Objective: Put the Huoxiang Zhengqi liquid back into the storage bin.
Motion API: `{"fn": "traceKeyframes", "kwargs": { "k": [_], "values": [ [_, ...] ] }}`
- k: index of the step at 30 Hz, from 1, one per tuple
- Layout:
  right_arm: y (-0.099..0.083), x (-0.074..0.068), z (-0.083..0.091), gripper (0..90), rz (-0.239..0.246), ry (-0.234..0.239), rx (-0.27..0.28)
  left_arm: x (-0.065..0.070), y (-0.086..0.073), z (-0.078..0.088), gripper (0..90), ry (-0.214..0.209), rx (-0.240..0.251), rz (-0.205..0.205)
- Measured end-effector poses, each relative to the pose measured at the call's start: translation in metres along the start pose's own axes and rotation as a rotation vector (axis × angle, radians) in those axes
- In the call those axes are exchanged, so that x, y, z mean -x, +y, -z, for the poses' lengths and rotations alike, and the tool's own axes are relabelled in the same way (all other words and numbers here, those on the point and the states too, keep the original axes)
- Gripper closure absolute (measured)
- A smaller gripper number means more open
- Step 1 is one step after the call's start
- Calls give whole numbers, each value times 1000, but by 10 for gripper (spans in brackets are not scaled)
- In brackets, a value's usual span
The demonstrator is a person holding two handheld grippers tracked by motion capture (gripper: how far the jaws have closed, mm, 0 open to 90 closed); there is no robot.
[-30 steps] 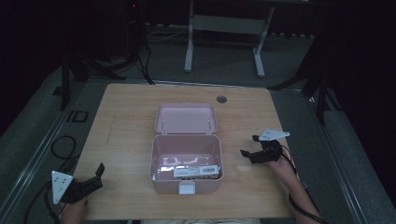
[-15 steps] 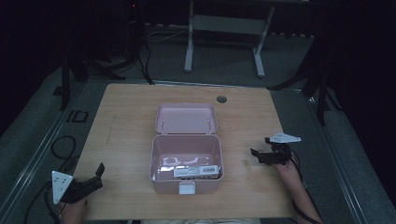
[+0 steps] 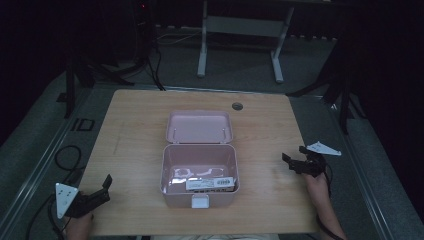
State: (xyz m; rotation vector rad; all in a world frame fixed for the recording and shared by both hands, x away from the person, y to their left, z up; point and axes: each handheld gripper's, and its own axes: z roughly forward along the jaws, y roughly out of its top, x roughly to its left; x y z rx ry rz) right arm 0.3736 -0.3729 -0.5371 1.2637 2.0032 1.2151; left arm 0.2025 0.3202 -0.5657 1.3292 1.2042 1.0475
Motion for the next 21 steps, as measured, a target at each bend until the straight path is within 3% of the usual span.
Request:
{"fn": "traceKeyframes", "kwargs": {
  "k": [4,7,21],
  "values": [
    [-2,8,8,133,-75,7,84,0,0,0,2,0,0,1],
    [-1,11,11,133,-97,12,113,0,0,0,2,-1,0,0],
    [-2,6,5,132,-43,-12,58,0,0,0,2,-2,0,3]
  ]
}}
